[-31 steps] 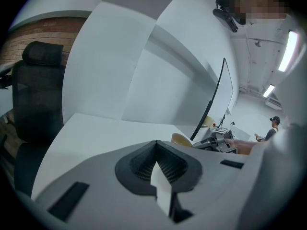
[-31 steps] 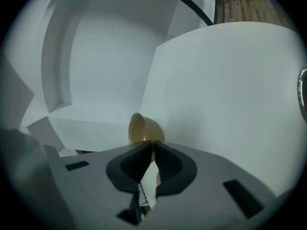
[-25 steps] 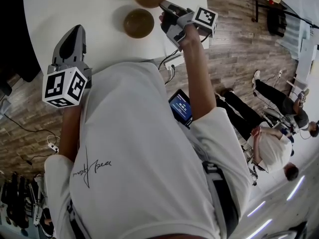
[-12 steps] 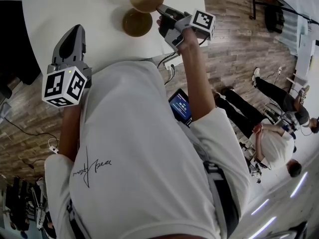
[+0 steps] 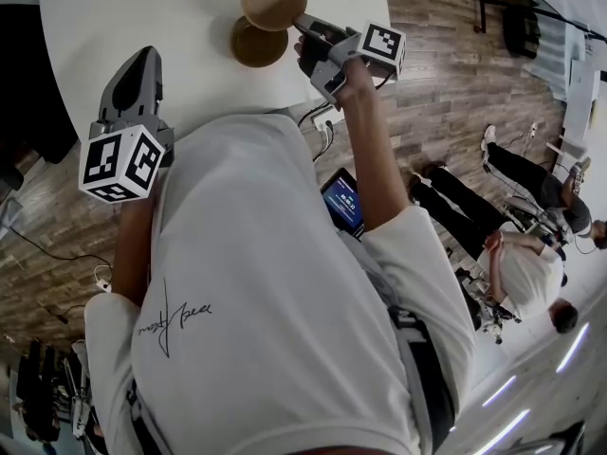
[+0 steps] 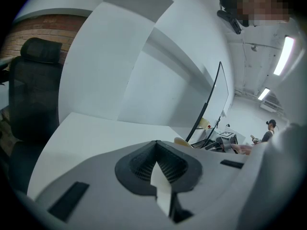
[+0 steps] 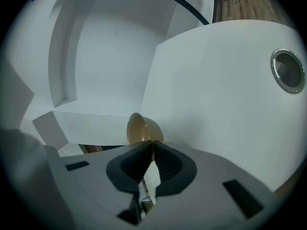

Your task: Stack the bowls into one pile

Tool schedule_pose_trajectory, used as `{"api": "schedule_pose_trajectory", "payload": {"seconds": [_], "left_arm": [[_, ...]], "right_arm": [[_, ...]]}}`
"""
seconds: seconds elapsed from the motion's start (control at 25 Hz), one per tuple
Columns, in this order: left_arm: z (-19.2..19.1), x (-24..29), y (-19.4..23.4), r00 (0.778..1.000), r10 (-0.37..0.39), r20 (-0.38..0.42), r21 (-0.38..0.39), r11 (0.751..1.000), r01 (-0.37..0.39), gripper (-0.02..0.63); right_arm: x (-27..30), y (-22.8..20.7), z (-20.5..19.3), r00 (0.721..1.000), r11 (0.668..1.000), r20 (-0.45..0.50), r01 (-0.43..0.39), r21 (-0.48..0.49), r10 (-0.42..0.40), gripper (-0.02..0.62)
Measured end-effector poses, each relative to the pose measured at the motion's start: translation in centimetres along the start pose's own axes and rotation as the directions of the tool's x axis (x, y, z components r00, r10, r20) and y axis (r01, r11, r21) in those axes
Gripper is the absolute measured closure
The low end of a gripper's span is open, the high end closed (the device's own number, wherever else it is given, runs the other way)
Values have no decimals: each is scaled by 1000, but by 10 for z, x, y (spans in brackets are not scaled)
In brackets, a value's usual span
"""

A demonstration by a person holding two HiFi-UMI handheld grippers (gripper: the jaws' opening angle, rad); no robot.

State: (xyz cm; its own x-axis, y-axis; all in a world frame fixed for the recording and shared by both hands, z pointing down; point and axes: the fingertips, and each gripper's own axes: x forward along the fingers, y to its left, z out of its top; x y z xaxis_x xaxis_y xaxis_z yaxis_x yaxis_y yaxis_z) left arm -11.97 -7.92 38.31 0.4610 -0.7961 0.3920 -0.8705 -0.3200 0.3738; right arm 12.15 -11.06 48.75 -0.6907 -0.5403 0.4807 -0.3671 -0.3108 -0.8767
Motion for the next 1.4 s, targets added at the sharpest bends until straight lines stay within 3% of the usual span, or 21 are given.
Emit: {"api": "schedule_pose_trajectory", "payload": {"seconds": [0.56, 0.96, 1.4], "left_arm": [[-5, 0, -4, 1000, -9, -15, 0, 1000, 9, 600], [-14, -20, 2, 1000, -2, -10, -10, 1000, 2, 600], [-11, -9, -1, 1000, -2, -19, -12, 1000, 1, 600]], "right_arm": [[-13, -7, -19, 999, 1000, -25, -23, 19, 24, 569], [-12, -20, -59, 996, 1000, -90, 7, -4, -8, 569], [-12, -31, -61, 992, 999, -118, 44, -21, -46, 569]]}}
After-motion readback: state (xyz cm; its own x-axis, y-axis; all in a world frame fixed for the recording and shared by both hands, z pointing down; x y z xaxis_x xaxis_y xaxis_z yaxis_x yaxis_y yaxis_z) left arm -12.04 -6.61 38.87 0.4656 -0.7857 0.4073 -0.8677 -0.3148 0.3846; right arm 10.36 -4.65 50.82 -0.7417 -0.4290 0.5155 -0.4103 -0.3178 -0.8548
